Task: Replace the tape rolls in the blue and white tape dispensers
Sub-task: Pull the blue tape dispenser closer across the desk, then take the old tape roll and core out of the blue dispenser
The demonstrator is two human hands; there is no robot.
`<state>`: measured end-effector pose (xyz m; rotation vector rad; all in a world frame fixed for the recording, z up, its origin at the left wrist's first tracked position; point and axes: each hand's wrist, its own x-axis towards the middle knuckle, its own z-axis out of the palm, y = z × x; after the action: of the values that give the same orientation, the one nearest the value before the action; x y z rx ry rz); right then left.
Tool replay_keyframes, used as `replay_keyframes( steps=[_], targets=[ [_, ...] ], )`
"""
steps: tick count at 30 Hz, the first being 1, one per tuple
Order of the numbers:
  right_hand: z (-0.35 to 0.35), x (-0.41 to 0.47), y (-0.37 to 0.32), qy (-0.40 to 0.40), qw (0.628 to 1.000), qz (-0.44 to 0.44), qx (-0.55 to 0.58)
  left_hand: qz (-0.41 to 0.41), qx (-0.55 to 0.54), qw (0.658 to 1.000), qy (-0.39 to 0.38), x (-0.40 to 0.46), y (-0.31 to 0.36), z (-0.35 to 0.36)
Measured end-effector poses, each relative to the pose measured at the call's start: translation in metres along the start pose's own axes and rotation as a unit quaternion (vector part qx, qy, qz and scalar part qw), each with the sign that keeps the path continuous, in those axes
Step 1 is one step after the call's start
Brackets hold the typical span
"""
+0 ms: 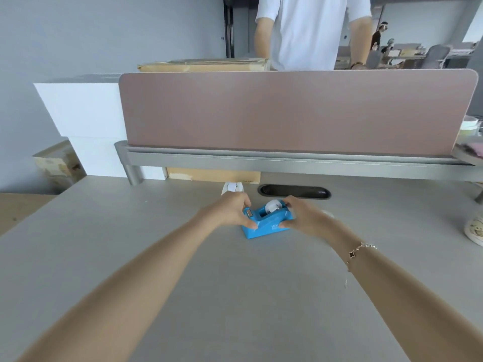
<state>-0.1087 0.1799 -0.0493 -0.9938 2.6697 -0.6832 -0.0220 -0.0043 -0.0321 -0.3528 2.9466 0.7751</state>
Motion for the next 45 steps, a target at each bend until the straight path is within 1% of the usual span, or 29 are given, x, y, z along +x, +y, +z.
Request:
replay_keyframes(
  steps=[3, 6, 10, 14, 18, 23, 29, 33, 36, 41, 45],
  targets=[
    [0.002, -0.012, -0.003, 0.015, 0.999, 0.03, 0.026, 0.009, -0.023, 1.0, 0.016, -0.004, -0.002, 0.003],
    [0.004, -0.025, -0.009, 0.022, 0.998, 0.054, -0.003, 0.006, -0.074, 0.997, 0.019, -0.005, -0.009, 0.007],
    [0.008, -0.04, -0.015, 0.037, 0.996, 0.064, -0.043, 0.019, -0.112, 0.993, 0.025, -0.01, -0.017, 0.015],
    [0.015, -0.054, -0.014, 0.056, 0.996, 0.075, -0.001, 0.038, -0.171, 0.984, 0.026, -0.02, -0.023, 0.024],
    [0.02, -0.067, -0.015, 0.064, 0.995, 0.075, 0.022, 0.049, -0.203, 0.977, 0.031, -0.032, -0.029, 0.03],
    [0.033, -0.084, -0.013, 0.086, 0.993, 0.063, 0.04, 0.044, -0.284, 0.956, 0.052, -0.053, -0.035, 0.042],
    [0.044, -0.1, -0.007, 0.085, 0.993, 0.042, 0.071, 0.051, -0.279, 0.958, 0.046, -0.068, -0.045, 0.048],
    [0.049, -0.11, -0.005, 0.087, 0.992, 0.035, 0.086, 0.06, -0.275, 0.958, 0.061, -0.077, -0.047, 0.052],
    [0.052, -0.118, -0.004, 0.102, 0.988, 0.025, 0.116, 0.068, -0.273, 0.957, 0.07, -0.083, -0.047, 0.054],
    [0.064, -0.133, -0.002, 0.137, 0.978, 0.006, 0.156, 0.052, -0.29, 0.952, 0.089, -0.094, -0.045, 0.06],
    [0.065, -0.134, -0.001, 0.136, 0.976, 0.001, 0.168, 0.052, -0.291, 0.951, 0.095, -0.097, -0.043, 0.059]
  ],
)
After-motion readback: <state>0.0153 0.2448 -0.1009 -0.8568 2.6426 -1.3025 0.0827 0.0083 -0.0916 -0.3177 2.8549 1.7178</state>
